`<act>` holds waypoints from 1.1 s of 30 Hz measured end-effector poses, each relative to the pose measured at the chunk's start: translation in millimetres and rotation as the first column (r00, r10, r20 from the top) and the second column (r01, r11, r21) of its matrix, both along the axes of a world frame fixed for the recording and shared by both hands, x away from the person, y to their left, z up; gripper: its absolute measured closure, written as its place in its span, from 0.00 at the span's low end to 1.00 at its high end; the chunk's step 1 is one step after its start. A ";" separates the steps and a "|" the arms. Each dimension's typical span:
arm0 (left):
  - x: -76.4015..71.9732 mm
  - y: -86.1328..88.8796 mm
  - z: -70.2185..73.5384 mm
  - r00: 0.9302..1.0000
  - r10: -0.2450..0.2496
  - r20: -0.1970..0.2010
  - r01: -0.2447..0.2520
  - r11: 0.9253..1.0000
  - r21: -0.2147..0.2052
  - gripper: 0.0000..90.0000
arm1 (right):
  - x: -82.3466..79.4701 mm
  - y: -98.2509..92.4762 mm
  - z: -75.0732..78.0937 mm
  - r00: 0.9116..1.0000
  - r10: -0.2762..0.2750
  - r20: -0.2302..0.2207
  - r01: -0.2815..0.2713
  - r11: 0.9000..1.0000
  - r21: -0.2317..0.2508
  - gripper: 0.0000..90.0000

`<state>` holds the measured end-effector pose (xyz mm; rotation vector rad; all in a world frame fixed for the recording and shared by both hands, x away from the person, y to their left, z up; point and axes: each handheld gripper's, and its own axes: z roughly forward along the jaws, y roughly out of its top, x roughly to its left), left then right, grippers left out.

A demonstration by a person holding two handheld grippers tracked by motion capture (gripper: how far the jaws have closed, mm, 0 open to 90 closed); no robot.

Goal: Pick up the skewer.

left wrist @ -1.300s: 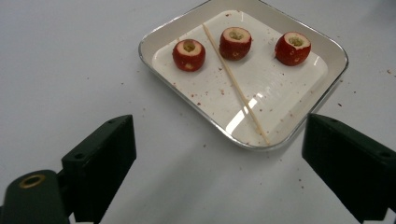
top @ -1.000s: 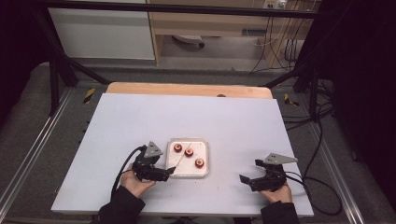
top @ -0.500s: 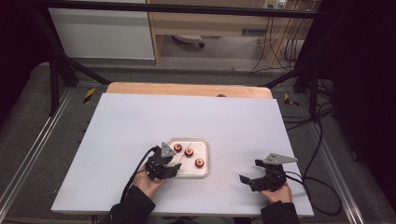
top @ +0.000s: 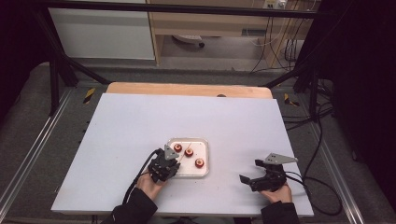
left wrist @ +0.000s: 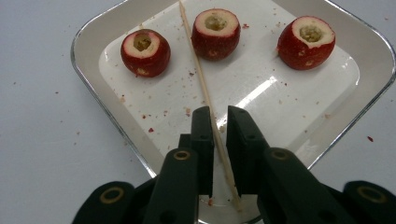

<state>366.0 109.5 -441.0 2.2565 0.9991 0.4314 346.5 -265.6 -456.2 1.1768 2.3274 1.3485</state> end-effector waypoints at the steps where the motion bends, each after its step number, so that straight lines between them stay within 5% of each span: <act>1: -0.4 -0.2 -0.2 1.000 0.004 0.005 -0.004 1.000 0.000 0.91 | 0.0 0.0 0.0 1.000 0.000 0.000 0.000 1.000 0.000 0.01; 15: -1.7 3.0 -2.4 0.999 0.041 0.026 -0.040 0.999 -0.029 0.98 | 0.0 0.6 -0.4 1.000 -0.001 -0.002 0.001 1.000 0.000 0.01; 33: -2.1 27.3 11.6 0.998 0.031 0.053 -0.023 0.988 -0.151 0.98 | -0.3 1.4 0.8 1.000 0.003 0.005 -0.003 1.000 -0.019 0.01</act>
